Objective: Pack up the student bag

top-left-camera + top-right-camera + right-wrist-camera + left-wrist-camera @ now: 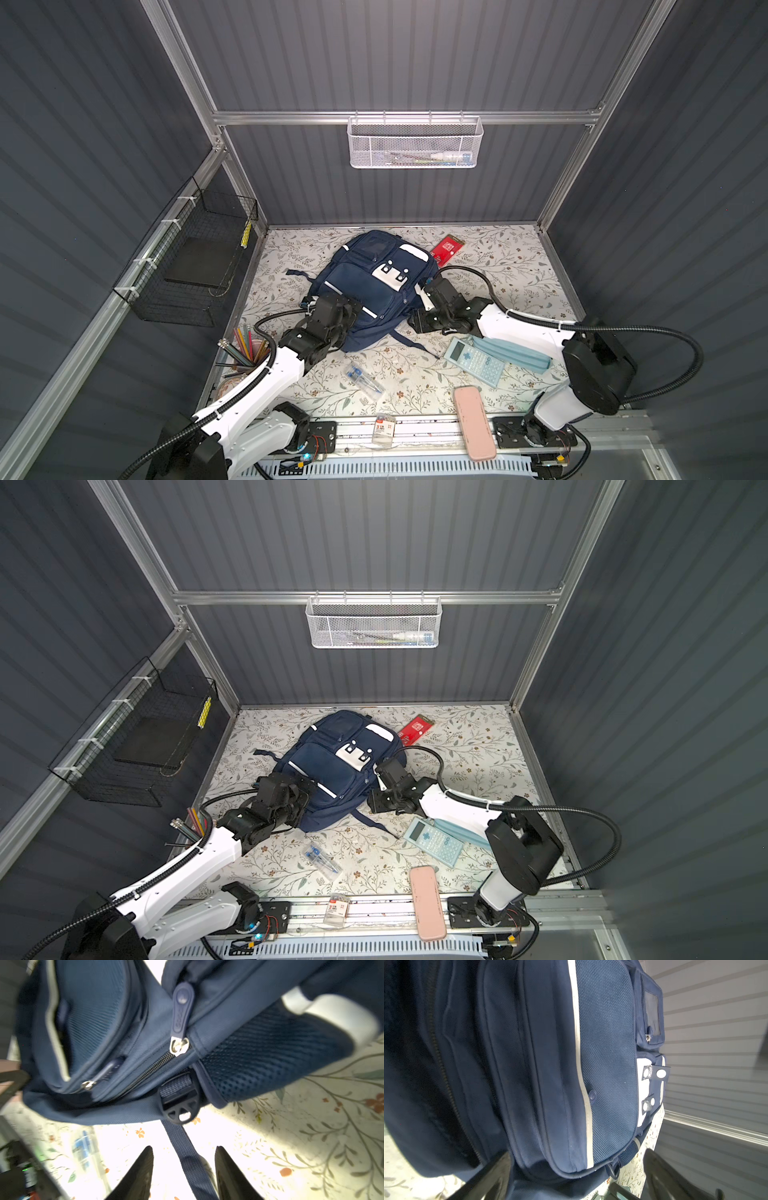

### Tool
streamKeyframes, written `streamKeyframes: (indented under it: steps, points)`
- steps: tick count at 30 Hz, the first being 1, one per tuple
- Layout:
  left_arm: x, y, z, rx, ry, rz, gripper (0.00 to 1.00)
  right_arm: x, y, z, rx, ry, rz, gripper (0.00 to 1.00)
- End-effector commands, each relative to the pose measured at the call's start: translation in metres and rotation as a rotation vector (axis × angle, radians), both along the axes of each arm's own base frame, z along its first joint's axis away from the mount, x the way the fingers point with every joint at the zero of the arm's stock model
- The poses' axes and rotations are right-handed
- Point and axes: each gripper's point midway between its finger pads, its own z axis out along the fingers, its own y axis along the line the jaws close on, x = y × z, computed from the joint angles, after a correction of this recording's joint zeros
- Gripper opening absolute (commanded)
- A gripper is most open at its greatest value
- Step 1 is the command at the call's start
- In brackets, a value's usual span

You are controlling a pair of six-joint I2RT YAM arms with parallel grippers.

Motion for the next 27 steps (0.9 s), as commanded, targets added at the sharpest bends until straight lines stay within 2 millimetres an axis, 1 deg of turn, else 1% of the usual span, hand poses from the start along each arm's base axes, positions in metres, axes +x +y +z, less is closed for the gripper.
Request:
streamKeyframes:
  steps: [1,3,4,6,8,10,12,16,20,22,23,24,25,26,27]
  points:
    - [-0.004,0.006,-0.010,0.037,0.012,0.011,0.99,0.014,-0.001,-0.016,-0.144,-0.067,0.010,0.50]
    - [-0.005,0.005,-0.016,0.036,0.028,0.009,0.94,0.016,0.007,-0.025,-0.143,-0.085,0.036,0.50]
    - [-0.005,0.004,-0.017,0.035,0.032,0.001,0.94,0.017,0.011,-0.029,-0.117,-0.079,0.041,0.50]
    - [-0.007,0.004,-0.014,0.040,0.032,-0.010,0.93,0.018,0.018,-0.033,-0.082,-0.071,0.068,0.50]
    - [-0.010,0.009,-0.012,0.053,0.031,0.003,0.93,0.026,0.017,-0.033,-0.107,-0.088,0.065,0.52]
    - [-0.012,0.013,-0.010,0.052,0.023,0.017,0.94,0.029,0.022,-0.034,-0.110,-0.093,0.101,0.54]
    - [-0.013,0.016,-0.008,0.053,0.012,0.028,0.91,0.025,0.031,-0.040,-0.086,-0.104,0.179,0.55]
    - [-0.015,0.018,-0.012,0.063,0.027,0.033,0.90,0.033,0.026,-0.047,-0.117,-0.179,0.178,0.55]
    - [-0.015,0.017,-0.018,0.056,0.043,0.037,0.90,0.041,0.032,-0.050,-0.084,-0.269,0.188,0.52]
    - [-0.016,0.016,-0.017,0.055,0.046,0.031,0.90,0.045,0.034,-0.049,-0.066,-0.301,0.182,0.48]
    - [-0.017,0.015,-0.017,0.056,0.050,0.021,0.90,0.045,0.037,-0.046,-0.046,-0.316,0.194,0.41]
    - [-0.019,0.014,-0.018,0.053,0.059,0.016,0.89,0.044,0.041,-0.044,-0.028,-0.326,0.210,0.31]
    - [-0.022,0.013,-0.020,0.041,0.075,0.011,0.89,0.044,0.043,-0.042,-0.018,-0.330,0.216,0.19]
    - [-0.026,0.009,-0.023,0.019,0.091,0.000,0.88,0.044,0.042,-0.041,-0.018,-0.325,0.211,0.10]
    - [-0.030,0.006,-0.025,0.006,0.099,-0.007,0.88,0.043,0.041,-0.040,-0.018,-0.325,0.210,0.05]
